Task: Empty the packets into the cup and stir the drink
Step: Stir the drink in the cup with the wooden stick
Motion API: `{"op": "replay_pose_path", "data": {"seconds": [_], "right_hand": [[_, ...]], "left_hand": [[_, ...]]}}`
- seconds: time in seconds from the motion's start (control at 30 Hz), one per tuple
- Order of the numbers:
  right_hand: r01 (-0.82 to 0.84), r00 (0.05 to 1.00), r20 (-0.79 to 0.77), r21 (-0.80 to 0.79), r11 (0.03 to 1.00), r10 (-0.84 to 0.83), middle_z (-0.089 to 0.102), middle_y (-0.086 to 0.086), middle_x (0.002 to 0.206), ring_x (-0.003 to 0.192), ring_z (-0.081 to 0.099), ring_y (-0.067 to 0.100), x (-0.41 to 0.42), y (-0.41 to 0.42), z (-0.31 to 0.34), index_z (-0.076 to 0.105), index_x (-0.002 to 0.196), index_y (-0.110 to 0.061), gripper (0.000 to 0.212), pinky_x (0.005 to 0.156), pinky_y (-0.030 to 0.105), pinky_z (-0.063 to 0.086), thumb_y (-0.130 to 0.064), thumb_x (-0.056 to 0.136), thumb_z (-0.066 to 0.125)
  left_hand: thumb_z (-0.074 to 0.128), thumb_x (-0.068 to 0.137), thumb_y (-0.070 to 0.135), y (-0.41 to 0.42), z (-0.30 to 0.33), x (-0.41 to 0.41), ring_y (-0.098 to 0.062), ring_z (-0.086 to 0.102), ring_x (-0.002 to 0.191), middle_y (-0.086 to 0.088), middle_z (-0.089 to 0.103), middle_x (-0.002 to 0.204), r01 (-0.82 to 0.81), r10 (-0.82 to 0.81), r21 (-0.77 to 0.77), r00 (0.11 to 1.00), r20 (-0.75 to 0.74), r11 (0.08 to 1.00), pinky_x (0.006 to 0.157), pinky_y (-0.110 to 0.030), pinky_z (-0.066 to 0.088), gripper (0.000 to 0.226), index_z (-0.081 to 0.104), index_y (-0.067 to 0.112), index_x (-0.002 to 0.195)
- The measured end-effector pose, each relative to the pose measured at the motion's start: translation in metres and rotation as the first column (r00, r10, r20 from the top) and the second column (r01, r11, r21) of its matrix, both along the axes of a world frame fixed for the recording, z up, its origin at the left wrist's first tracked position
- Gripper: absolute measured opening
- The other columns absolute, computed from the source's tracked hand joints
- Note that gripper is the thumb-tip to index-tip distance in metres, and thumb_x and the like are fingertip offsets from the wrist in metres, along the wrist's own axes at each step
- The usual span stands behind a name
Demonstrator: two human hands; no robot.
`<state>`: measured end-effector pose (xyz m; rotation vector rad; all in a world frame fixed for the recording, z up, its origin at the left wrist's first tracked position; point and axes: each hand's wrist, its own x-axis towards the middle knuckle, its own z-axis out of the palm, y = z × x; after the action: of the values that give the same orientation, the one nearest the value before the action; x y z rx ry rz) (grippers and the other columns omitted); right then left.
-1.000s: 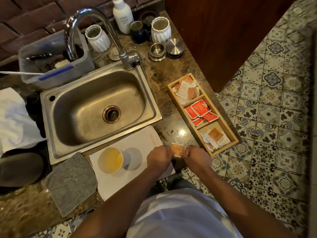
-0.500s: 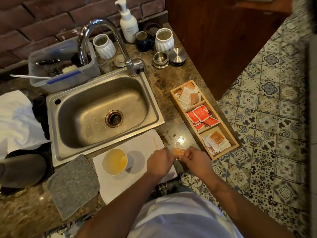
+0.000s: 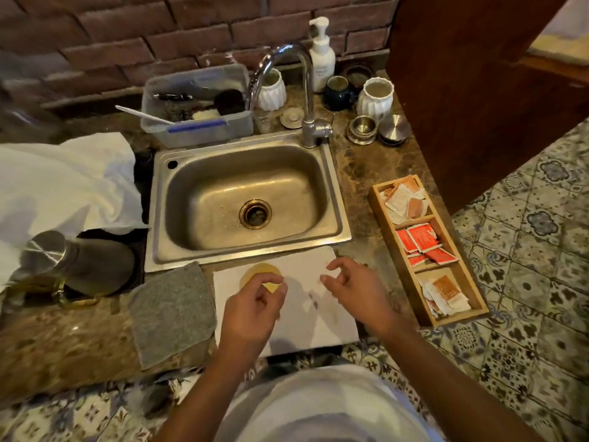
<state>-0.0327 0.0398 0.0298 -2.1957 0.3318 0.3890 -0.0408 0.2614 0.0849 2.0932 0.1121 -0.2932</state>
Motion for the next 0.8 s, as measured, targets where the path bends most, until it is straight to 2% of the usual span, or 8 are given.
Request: {"op": "replay_pose_path", "data": {"seconds": [0.07, 0.17, 0.27, 0.33, 0.43, 0.53, 0.63, 0.8], "right_hand": [[0.002, 1.000, -0.009, -0.062, 0.998, -0.002, 0.072, -0.005, 0.078, 0.076, 0.070, 0.012, 0.008, 0.013, -0.009, 0.064, 0.114, -0.030, 0.029, 0.076, 0.037, 0.059, -0.047, 0.091, 0.068], [0.025, 0.998, -0.050, -0.198, 0.980, -0.036, 0.073, -0.004, 0.084, 0.083, 0.070, 0.018, 0.018, 0.023, -0.027, 0.064, 0.111, -0.030, 0.029, 0.080, 0.035, 0.058, -0.047, 0.088, 0.068], [0.052, 0.993, -0.085, -0.285, 0.957, -0.079, 0.074, -0.001, 0.091, 0.086, 0.069, 0.020, 0.021, 0.039, -0.036, 0.062, 0.105, -0.031, 0.024, 0.081, 0.037, 0.058, -0.047, 0.087, 0.066], [0.093, 0.989, -0.081, -0.332, 0.939, -0.126, 0.072, -0.001, 0.093, 0.086, 0.067, 0.020, 0.017, 0.033, -0.037, 0.061, 0.101, -0.029, 0.022, 0.080, 0.037, 0.058, -0.045, 0.087, 0.067], [0.081, 0.983, -0.120, -0.383, 0.920, -0.136, 0.068, -0.005, 0.088, 0.077, 0.068, 0.017, 0.008, 0.028, -0.040, 0.054, 0.096, -0.033, 0.022, 0.076, 0.037, 0.061, -0.047, 0.087, 0.068], [0.052, 0.976, -0.173, -0.410, 0.911, -0.133, 0.069, -0.005, 0.083, 0.070, 0.070, 0.017, 0.003, 0.033, -0.040, 0.051, 0.091, -0.034, 0.023, 0.074, 0.035, 0.062, -0.049, 0.087, 0.068], [0.000, 0.971, -0.213, -0.441, 0.898, -0.105, 0.070, -0.003, 0.090, 0.079, 0.068, 0.017, -0.002, 0.037, -0.041, 0.057, 0.096, -0.029, 0.023, 0.076, 0.031, 0.058, -0.048, 0.088, 0.067], [-0.039, 0.962, -0.256, -0.479, 0.877, -0.097, 0.070, -0.002, 0.101, 0.089, 0.063, 0.018, -0.007, 0.042, -0.042, 0.063, 0.106, -0.023, 0.024, 0.072, 0.027, 0.048, -0.041, 0.090, 0.063]], "left_hand": [[0.067, 0.095, 0.029, 0.021, -0.005, 0.000, -0.014, 0.064, 0.058, 0.003, 0.061, 0.056, -0.086, 0.087, -0.012, 0.996, 0.026, 0.996, 0.061, -0.036, 0.051, 0.010, 0.065, 0.035, 0.102], [0.065, 0.095, 0.037, 0.043, -0.017, 0.002, -0.018, 0.068, 0.066, -0.002, 0.065, 0.064, -0.155, 0.154, 0.010, 0.988, 0.023, 0.988, 0.068, -0.043, 0.055, 0.020, 0.058, 0.037, 0.114], [0.062, 0.095, 0.047, 0.065, -0.029, 0.008, -0.015, 0.068, 0.071, -0.001, 0.067, 0.070, -0.197, 0.198, 0.064, 0.980, -0.010, 0.978, 0.072, -0.044, 0.057, 0.032, 0.054, 0.034, 0.123], [0.060, 0.094, 0.050, 0.061, -0.036, 0.013, -0.015, 0.067, 0.071, 0.001, 0.066, 0.071, -0.174, 0.178, 0.111, 0.984, -0.030, 0.979, 0.070, -0.044, 0.057, 0.034, 0.053, 0.031, 0.122], [0.059, 0.096, 0.046, 0.057, -0.039, 0.021, -0.014, 0.065, 0.070, 0.002, 0.065, 0.071, -0.140, 0.146, 0.143, 0.989, -0.033, 0.980, 0.067, -0.038, 0.054, 0.029, 0.056, 0.027, 0.117], [0.059, 0.098, 0.038, 0.063, -0.044, 0.025, -0.012, 0.065, 0.066, 0.001, 0.067, 0.070, -0.120, 0.126, 0.110, 0.991, -0.046, 0.987, 0.062, -0.035, 0.052, 0.016, 0.061, 0.025, 0.108], [0.058, 0.099, 0.035, 0.069, -0.049, 0.026, -0.012, 0.067, 0.062, 0.002, 0.069, 0.069, -0.101, 0.105, 0.058, 0.991, -0.078, 0.993, 0.059, -0.038, 0.055, 0.011, 0.062, 0.025, 0.099], [0.057, 0.099, 0.039, 0.078, -0.052, 0.026, -0.014, 0.066, 0.064, 0.002, 0.069, 0.070, -0.056, 0.056, 0.012, 0.994, -0.091, 0.998, 0.058, -0.037, 0.053, 0.019, 0.059, 0.023, 0.089]]}}
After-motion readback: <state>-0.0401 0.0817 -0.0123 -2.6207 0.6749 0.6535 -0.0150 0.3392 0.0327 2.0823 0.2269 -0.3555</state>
